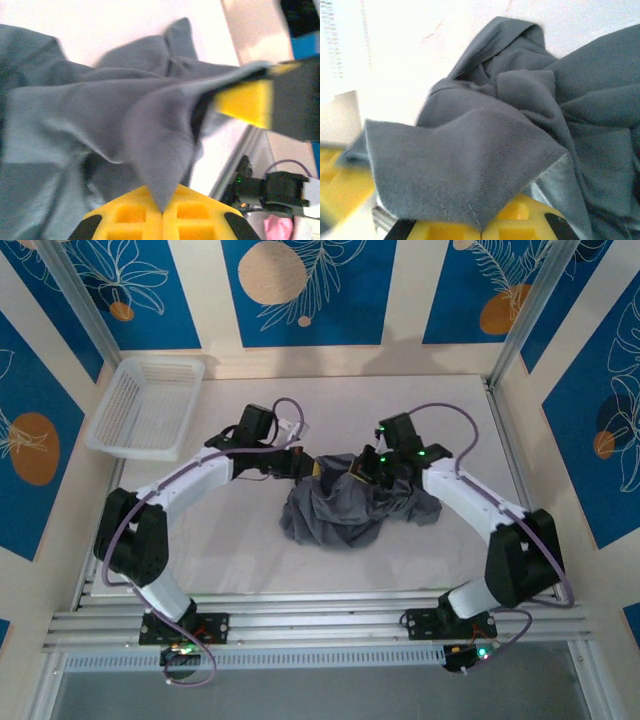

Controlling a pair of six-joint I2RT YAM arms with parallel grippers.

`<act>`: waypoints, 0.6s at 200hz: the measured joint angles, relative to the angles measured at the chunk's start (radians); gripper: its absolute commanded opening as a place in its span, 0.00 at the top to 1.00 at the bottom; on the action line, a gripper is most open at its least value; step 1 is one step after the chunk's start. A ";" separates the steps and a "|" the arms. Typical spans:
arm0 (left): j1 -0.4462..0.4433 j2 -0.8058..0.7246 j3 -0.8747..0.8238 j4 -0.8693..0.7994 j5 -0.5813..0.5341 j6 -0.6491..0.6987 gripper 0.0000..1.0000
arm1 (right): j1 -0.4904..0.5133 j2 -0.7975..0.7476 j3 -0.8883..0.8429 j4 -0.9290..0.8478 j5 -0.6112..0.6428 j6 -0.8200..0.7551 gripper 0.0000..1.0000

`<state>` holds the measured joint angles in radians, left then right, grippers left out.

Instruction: Fold the inside-out t-shirt

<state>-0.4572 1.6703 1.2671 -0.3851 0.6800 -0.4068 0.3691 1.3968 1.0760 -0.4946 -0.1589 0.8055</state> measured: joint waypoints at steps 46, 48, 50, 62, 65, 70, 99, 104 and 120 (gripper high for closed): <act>0.122 0.003 0.085 -0.121 -0.021 0.114 1.00 | -0.157 -0.177 -0.047 -0.144 -0.085 -0.156 1.00; 0.122 0.003 0.089 -0.124 -0.019 0.119 1.00 | -0.157 -0.179 -0.047 -0.146 -0.091 -0.163 1.00; 0.121 0.002 0.095 -0.128 -0.017 0.124 1.00 | -0.158 -0.181 -0.047 -0.147 -0.097 -0.169 1.00; 0.118 0.001 0.109 -0.132 -0.008 0.146 1.00 | -0.151 -0.184 -0.047 -0.145 -0.146 -0.194 1.00; 0.118 0.000 0.109 -0.132 -0.007 0.150 1.00 | -0.149 -0.183 -0.047 -0.144 -0.161 -0.198 0.99; 0.117 0.000 0.108 -0.136 -0.008 0.155 1.00 | -0.138 -0.181 -0.047 -0.139 -0.190 -0.206 0.97; 0.107 0.002 0.047 -0.132 -0.056 0.153 1.00 | -0.027 -0.116 -0.029 -0.079 -0.323 -0.225 0.63; 0.107 0.003 0.029 -0.127 -0.069 0.151 1.00 | -0.011 -0.100 -0.020 -0.069 -0.337 -0.233 0.62; 0.106 0.027 -0.023 -0.114 -0.110 0.131 1.00 | 0.020 -0.045 0.016 -0.026 -0.358 -0.200 0.62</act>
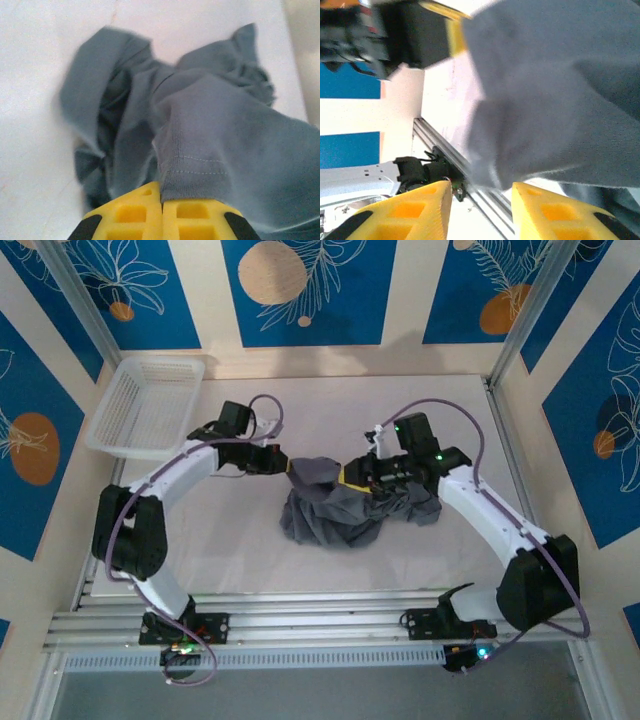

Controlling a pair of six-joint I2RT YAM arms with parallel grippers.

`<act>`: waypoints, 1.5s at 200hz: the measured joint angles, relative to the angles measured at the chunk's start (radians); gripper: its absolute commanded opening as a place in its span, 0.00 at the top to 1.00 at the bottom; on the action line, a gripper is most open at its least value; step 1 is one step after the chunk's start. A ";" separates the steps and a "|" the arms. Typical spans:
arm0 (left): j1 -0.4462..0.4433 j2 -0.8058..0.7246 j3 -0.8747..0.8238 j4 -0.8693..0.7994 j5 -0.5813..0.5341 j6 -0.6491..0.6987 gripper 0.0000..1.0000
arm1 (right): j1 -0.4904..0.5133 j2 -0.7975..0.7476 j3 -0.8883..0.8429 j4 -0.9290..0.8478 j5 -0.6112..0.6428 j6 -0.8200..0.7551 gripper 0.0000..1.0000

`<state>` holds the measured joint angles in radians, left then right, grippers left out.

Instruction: Fold the inside-out t-shirt

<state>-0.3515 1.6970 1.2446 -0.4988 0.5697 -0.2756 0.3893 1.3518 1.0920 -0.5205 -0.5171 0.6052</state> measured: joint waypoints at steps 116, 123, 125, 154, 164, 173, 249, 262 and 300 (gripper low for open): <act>0.029 -0.089 -0.083 -0.019 -0.224 -0.036 0.49 | 0.289 -0.178 -0.266 0.199 0.360 -0.874 0.52; 0.031 -0.116 -0.097 -0.018 -0.229 -0.037 0.47 | 0.300 -0.175 -0.282 0.189 0.361 -0.997 0.48; 0.031 -0.123 -0.101 -0.018 -0.230 -0.037 0.47 | 0.304 -0.174 -0.286 0.187 0.361 -1.032 0.47; 0.031 -0.208 -0.185 -0.003 -0.231 -0.055 0.35 | 0.325 -0.141 -0.340 0.157 0.333 -1.481 0.39; 0.031 -0.221 -0.208 -0.002 -0.230 -0.069 0.31 | 0.327 -0.122 -0.345 0.159 0.323 -1.587 0.37; 0.031 -0.226 -0.223 0.000 -0.230 -0.072 0.27 | 0.331 -0.097 -0.346 0.173 0.321 -1.669 0.37; 0.031 -0.288 -0.275 0.013 -0.206 -0.085 0.21 | 0.344 0.151 -0.317 0.343 0.340 -1.977 0.41; 0.031 -0.290 -0.283 0.013 -0.200 -0.085 0.21 | 0.344 0.178 -0.308 0.360 0.347 -1.999 0.46; 0.031 -0.303 -0.309 0.012 -0.188 -0.085 0.22 | 0.344 0.203 -0.294 0.395 0.370 -2.040 0.55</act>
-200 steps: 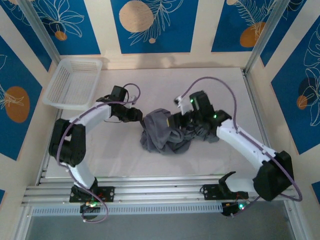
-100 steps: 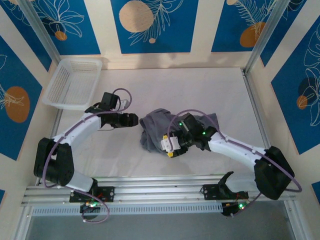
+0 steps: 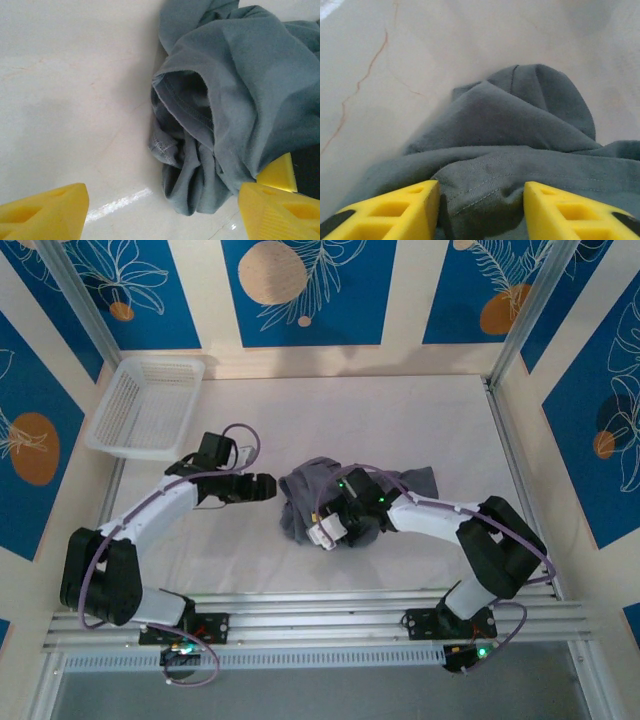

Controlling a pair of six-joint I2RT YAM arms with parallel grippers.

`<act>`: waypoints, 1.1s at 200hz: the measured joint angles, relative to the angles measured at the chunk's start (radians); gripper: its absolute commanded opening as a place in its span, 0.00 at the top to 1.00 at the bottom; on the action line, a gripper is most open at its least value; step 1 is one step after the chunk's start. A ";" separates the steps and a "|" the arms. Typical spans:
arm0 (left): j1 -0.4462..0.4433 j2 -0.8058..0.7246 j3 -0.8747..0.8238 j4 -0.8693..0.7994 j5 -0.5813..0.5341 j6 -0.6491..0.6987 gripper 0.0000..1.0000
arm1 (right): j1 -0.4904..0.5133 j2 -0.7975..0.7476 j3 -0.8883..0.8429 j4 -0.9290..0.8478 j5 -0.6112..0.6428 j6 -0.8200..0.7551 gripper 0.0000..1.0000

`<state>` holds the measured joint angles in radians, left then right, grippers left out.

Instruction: Fold the inside-out t-shirt

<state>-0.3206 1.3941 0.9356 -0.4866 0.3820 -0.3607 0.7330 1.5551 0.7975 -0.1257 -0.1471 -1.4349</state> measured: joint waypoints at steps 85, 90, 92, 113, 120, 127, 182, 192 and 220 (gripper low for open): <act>0.000 -0.019 -0.037 0.022 0.010 0.000 0.22 | -0.002 0.018 -0.001 -0.005 0.007 -0.058 0.76; 0.000 -0.023 -0.039 0.022 0.011 0.000 0.22 | -0.002 0.021 -0.001 -0.004 0.009 -0.066 0.79; 0.000 -0.024 -0.040 0.022 0.010 0.000 0.22 | -0.002 0.022 -0.001 -0.003 0.010 -0.059 0.81; 0.000 -0.043 -0.047 0.023 0.010 0.000 0.22 | -0.002 0.026 -0.001 -0.005 0.011 -0.059 0.94; 0.000 -0.050 -0.049 0.023 0.010 0.000 0.22 | -0.002 0.025 -0.001 -0.005 0.011 -0.058 0.99; 0.000 -0.055 -0.051 0.023 0.010 0.000 0.22 | -0.002 0.023 -0.001 -0.008 0.010 -0.060 1.00; 0.000 -0.077 -0.091 0.051 0.069 -0.027 0.25 | 0.003 -0.243 -0.006 0.018 0.077 0.140 1.00; -0.006 -0.076 -0.114 0.069 0.091 -0.045 0.26 | 0.001 -0.303 -0.004 0.060 0.123 0.248 1.00; -0.032 -0.032 -0.140 0.099 0.138 -0.079 0.26 | -0.025 -0.385 0.032 0.187 0.337 0.550 1.00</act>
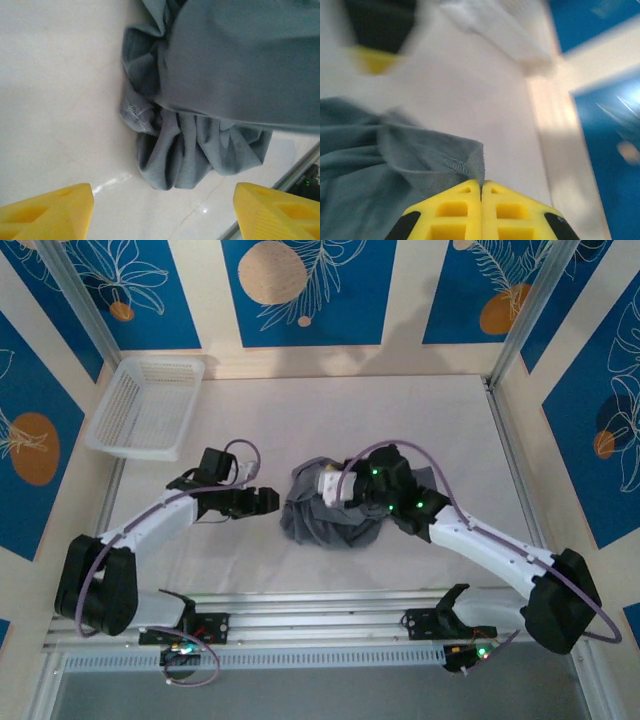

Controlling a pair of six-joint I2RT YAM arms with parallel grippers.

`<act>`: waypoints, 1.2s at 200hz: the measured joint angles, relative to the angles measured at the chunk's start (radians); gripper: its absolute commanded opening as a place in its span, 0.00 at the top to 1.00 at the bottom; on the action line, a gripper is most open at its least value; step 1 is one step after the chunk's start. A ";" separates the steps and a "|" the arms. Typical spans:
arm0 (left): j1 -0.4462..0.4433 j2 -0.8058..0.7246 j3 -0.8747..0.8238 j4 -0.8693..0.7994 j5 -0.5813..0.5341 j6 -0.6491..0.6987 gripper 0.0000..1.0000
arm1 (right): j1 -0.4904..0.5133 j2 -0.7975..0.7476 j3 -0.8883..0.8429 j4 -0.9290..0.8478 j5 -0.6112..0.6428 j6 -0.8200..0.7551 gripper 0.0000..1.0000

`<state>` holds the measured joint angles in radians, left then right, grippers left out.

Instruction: Fold the inside-out t-shirt

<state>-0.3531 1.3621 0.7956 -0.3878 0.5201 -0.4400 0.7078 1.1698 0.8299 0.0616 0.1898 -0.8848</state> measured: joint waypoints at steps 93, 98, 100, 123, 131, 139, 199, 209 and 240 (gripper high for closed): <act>-0.093 0.378 0.182 0.069 0.026 -0.059 1.00 | -0.074 -0.032 0.563 -0.115 0.464 0.896 1.00; -0.093 0.387 0.191 0.076 0.031 -0.060 1.00 | -0.074 -0.024 0.597 -0.134 0.460 0.916 1.00; -0.093 0.390 0.195 0.078 0.031 -0.061 1.00 | -0.074 -0.019 0.612 -0.143 0.458 0.922 1.00; -0.082 0.377 0.243 0.074 0.041 -0.063 1.00 | -0.074 0.040 0.772 -0.198 0.431 0.966 1.00; -0.070 0.351 0.271 0.052 0.040 -0.062 1.00 | -0.075 0.064 0.827 -0.209 0.418 0.971 1.00; -0.042 0.315 0.311 0.018 0.036 -0.059 1.00 | -0.079 0.088 0.880 -0.217 0.406 0.975 1.00; 0.196 0.094 1.069 -0.234 -0.073 0.067 1.00 | -0.209 0.217 1.293 -0.290 0.293 1.079 1.00; 0.188 0.031 1.089 -0.238 -0.081 0.085 1.00 | -0.238 0.218 1.328 -0.303 0.277 1.096 1.00; 0.182 -0.122 0.958 -0.249 -0.088 0.104 1.00 | -0.323 0.209 1.356 -0.376 0.267 1.167 1.00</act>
<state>-0.1707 1.2404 1.7531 -0.6373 0.4324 -0.3363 0.3847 1.3788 2.1857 -0.3141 0.4564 0.2817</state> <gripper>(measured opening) 0.050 0.055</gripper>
